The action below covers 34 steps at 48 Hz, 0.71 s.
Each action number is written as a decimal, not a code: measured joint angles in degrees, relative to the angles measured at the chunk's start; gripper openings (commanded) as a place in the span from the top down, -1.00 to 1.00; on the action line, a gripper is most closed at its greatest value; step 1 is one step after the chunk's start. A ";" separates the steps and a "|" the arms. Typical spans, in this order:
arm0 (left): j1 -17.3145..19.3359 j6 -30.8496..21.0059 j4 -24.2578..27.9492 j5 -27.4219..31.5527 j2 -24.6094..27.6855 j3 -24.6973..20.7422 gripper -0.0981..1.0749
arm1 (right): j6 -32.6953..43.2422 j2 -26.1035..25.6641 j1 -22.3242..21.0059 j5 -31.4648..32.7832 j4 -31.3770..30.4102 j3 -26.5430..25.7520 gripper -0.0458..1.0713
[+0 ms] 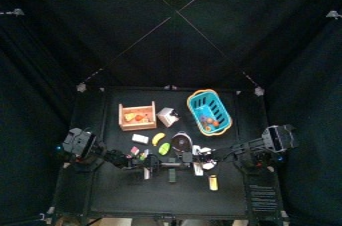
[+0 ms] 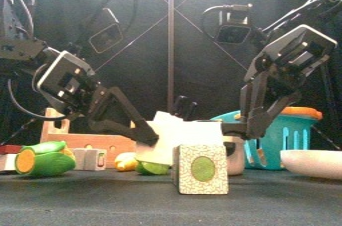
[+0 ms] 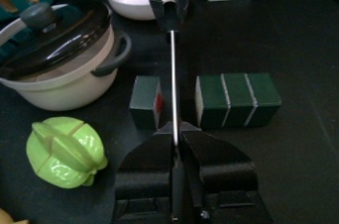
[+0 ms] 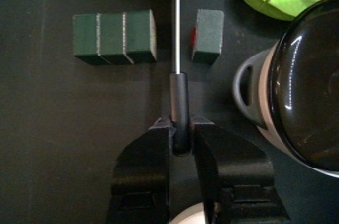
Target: Cut sushi piece
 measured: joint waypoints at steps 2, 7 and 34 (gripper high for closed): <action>0.00 -0.09 0.26 0.00 -0.53 0.09 0.10 | 0.00 -0.62 0.00 0.00 0.00 0.09 0.09; -0.35 0.00 0.97 0.00 -2.02 0.09 0.10 | 0.00 -2.81 0.18 0.09 0.09 0.09 0.09; -5.01 -0.09 2.20 0.00 -1.93 -0.62 0.10 | 0.00 -3.78 4.04 0.09 0.70 0.00 0.09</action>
